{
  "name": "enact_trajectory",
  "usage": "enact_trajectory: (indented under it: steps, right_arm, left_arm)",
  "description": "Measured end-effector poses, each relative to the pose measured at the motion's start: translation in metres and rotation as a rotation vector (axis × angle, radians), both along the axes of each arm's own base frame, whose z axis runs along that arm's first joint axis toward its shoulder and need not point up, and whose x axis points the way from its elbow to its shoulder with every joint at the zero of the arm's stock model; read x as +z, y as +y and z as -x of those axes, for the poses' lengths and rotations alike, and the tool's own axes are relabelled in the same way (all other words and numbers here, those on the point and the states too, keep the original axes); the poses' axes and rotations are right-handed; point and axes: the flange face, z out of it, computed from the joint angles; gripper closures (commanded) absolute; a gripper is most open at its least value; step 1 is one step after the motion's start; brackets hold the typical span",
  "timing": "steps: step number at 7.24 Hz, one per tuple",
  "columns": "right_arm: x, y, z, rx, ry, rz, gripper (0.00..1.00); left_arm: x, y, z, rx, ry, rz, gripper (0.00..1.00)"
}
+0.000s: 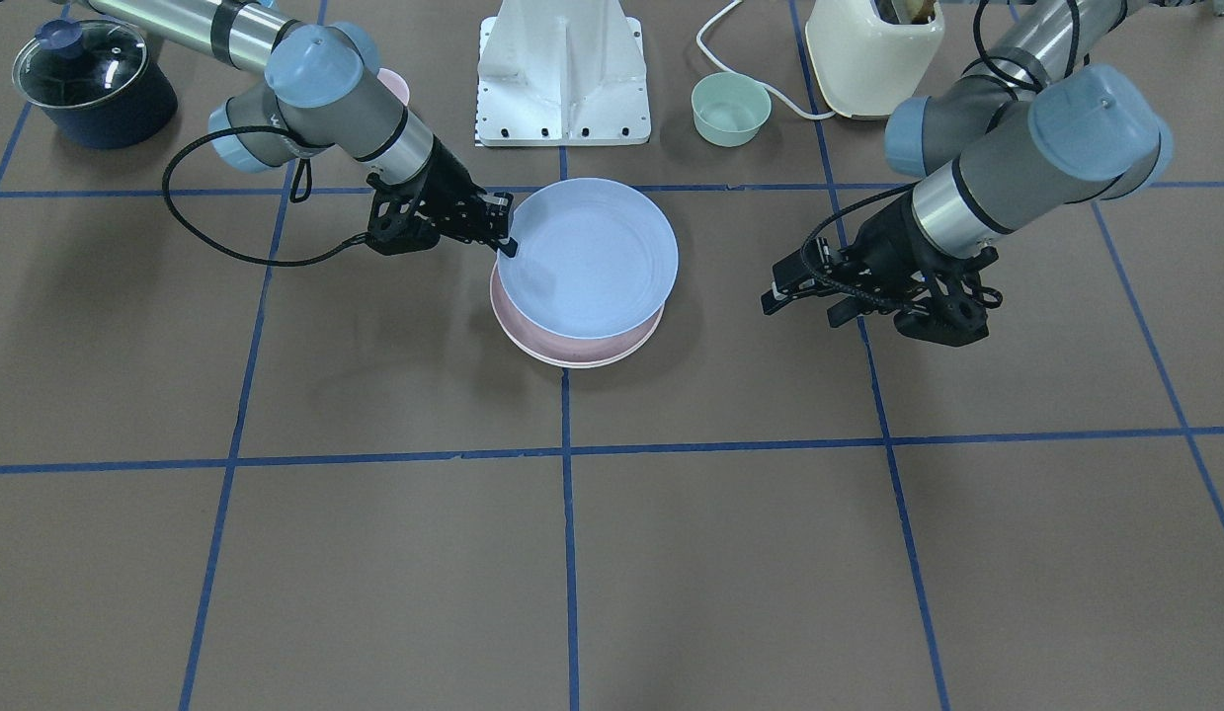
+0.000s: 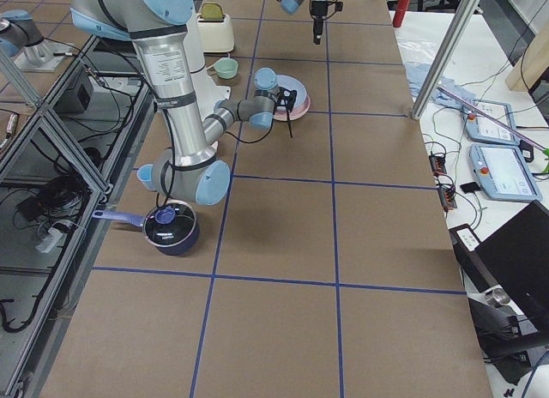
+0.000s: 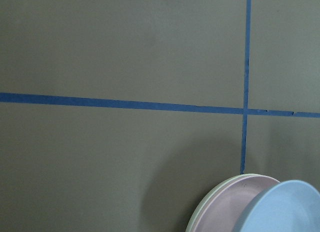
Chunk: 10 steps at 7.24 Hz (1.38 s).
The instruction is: Stack three plates with pink and blue
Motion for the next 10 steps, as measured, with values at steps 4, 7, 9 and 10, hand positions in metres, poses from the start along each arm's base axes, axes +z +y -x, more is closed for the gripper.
enact_trajectory:
  steps: [4,7,9,10]
  right_arm:
    - [0.001,-0.016,-0.012,0.032,0.016,0.002,0.01]
    - [0.011,-0.017,-0.016,0.084,0.04,-0.01,0.0]
    - [0.039,-0.03,-0.064,0.118,0.07,0.006,0.0]
    - [0.069,-0.051,-0.104,0.124,0.114,0.001,0.0]
  left_arm:
    - [0.0,0.0,0.0,-0.004,-0.001,0.009,0.01]
    - [0.002,-0.001,0.0,-0.007,-0.004,0.009,0.01]
    - [0.011,-0.001,0.004,-0.005,-0.014,-0.008,0.01]
    - [0.028,-0.001,0.014,0.0,-0.031,-0.046,0.01]
